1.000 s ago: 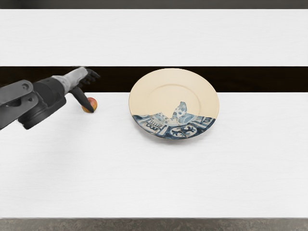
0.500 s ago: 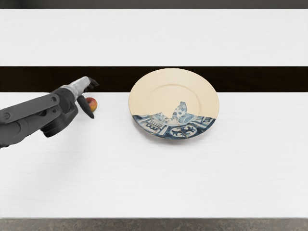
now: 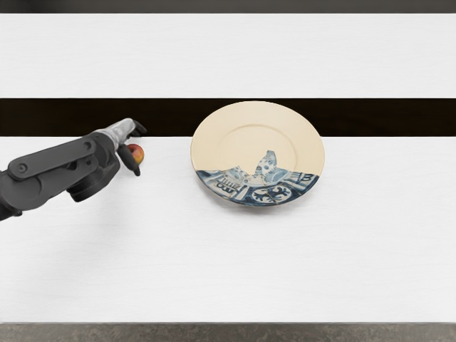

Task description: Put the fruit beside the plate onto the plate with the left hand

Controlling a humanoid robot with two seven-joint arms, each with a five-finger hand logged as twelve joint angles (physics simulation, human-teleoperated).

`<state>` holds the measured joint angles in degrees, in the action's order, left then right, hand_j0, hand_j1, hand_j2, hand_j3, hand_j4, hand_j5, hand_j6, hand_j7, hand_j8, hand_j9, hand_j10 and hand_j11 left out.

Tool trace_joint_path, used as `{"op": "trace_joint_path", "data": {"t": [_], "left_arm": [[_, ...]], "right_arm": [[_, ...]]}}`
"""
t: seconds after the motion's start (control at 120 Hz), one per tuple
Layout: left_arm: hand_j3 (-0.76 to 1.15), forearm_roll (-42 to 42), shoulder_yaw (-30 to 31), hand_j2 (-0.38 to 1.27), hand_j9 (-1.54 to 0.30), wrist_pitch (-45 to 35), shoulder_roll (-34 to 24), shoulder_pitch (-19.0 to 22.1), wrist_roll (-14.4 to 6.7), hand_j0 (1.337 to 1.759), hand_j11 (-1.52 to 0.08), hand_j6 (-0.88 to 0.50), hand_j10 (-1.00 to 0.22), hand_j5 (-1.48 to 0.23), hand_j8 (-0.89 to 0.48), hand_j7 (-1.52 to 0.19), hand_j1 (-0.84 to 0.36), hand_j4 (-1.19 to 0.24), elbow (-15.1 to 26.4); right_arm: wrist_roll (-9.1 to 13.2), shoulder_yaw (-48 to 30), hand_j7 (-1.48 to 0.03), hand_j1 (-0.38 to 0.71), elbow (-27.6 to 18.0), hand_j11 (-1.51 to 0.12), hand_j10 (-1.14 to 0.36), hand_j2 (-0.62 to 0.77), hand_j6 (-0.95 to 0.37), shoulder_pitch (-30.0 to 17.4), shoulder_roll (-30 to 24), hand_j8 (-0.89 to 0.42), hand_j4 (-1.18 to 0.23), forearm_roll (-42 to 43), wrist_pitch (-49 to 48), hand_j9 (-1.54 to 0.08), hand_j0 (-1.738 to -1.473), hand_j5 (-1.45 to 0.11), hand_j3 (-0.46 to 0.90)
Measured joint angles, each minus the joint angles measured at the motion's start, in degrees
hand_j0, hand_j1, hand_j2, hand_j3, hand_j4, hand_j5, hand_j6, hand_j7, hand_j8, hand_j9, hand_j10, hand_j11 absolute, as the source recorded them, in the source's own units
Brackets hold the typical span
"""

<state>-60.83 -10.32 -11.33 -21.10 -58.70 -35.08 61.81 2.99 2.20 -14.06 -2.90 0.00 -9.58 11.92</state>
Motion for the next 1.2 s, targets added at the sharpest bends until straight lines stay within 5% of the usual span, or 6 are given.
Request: {"op": "trace_joint_path", "data": {"t": [0.275,0.517,0.542,0.708,1.2], "left_arm": [[0.23,5.01,0.03,-0.05,-0.56,2.58,-0.51,-1.88,0.05,1.658,-0.42,-0.27,-0.12,-0.32,-0.07,-0.32,0.02,-0.27,-0.27],[0.1,6.72,-0.17,0.05,-0.76,3.62,-0.77,-1.95,0.54,1.656,-0.73,-0.18,0.09,-0.37,0.09,-0.43,-0.03,-0.36,-0.56],[0.09,6.98,-0.15,0.06,-0.62,3.72,-1.08,-2.25,0.57,1.656,-0.7,-0.2,0.02,-0.39,-0.05,-0.43,-0.04,-0.36,-0.59],[0.04,7.59,0.01,0.07,-0.47,3.82,-1.7,-2.77,0.15,1.657,-0.57,-0.3,-0.17,-0.44,-0.18,-0.47,-0.08,-0.37,-0.39],[0.0,7.62,0.92,0.08,-0.57,3.64,-2.8,-3.52,0.11,1.657,-0.58,-0.43,-0.42,-0.57,-0.42,-0.57,-0.17,-0.44,0.71]], "right_arm": [[0.0,0.0,-0.05,-0.31,-0.16,-0.05,-0.04,-0.01,-0.04,0.01,0.0,-0.04,-0.04,0.0,-0.02,-0.05,-1.658,-0.05,0.0],[0.0,0.0,-0.05,-0.31,-0.18,-0.05,-0.04,-0.01,-0.04,0.07,0.0,-0.04,-0.04,0.01,-0.03,-0.05,-1.658,-0.05,0.0],[0.0,0.0,-0.05,-0.31,-0.2,-0.05,-0.04,-0.01,-0.04,0.07,0.0,-0.04,-0.04,0.0,-0.03,-0.05,-1.658,-0.05,0.0],[0.0,0.0,-0.05,-0.31,-0.25,-0.05,-0.04,-0.01,-0.04,0.09,0.0,-0.04,-0.04,0.0,-0.04,-0.05,-1.658,-0.05,0.0],[0.0,0.0,-0.05,-0.31,-0.29,-0.05,-0.04,-0.01,-0.04,0.09,0.0,-0.04,-0.04,0.01,-0.02,-0.05,-1.658,-0.05,0.0]]}}
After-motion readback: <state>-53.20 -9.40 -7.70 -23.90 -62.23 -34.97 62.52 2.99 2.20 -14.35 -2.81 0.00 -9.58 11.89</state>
